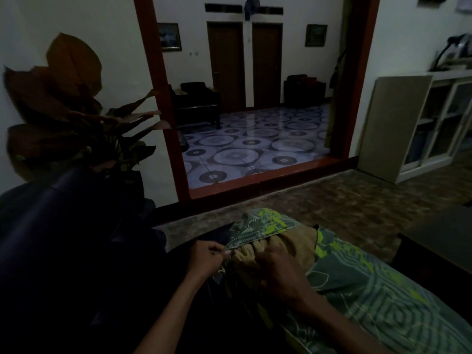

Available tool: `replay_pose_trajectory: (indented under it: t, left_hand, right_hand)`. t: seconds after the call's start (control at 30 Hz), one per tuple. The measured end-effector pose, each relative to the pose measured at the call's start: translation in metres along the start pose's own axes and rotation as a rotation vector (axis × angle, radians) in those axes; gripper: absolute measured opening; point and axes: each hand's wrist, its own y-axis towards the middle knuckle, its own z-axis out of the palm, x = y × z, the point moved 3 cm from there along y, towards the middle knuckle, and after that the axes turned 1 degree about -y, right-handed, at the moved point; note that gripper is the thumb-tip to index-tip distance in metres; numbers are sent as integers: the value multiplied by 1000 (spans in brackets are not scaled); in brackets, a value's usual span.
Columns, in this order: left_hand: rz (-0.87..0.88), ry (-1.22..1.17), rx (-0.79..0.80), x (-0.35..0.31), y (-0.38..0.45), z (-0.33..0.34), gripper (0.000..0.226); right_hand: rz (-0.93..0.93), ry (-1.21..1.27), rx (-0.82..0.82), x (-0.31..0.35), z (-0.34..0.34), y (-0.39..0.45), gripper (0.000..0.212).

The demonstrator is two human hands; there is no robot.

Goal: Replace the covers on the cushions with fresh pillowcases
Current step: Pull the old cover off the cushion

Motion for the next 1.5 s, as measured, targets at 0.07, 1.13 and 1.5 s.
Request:
replay_pose_trajectory:
  t: [0.07,1.13,1.5]
  left_hand:
    - [-32,0,-35,0,-2,1,6]
    - [227,79,87,-40,-4,1,22]
    - [106,112,-292,-39,-3,-37,16]
  right_hand:
    - [-50,1,-6,-1,-6,-10,29]
    - [352,114,-23,20,-31,3,68]
    - [202,148,93,17,-44,-18,15]
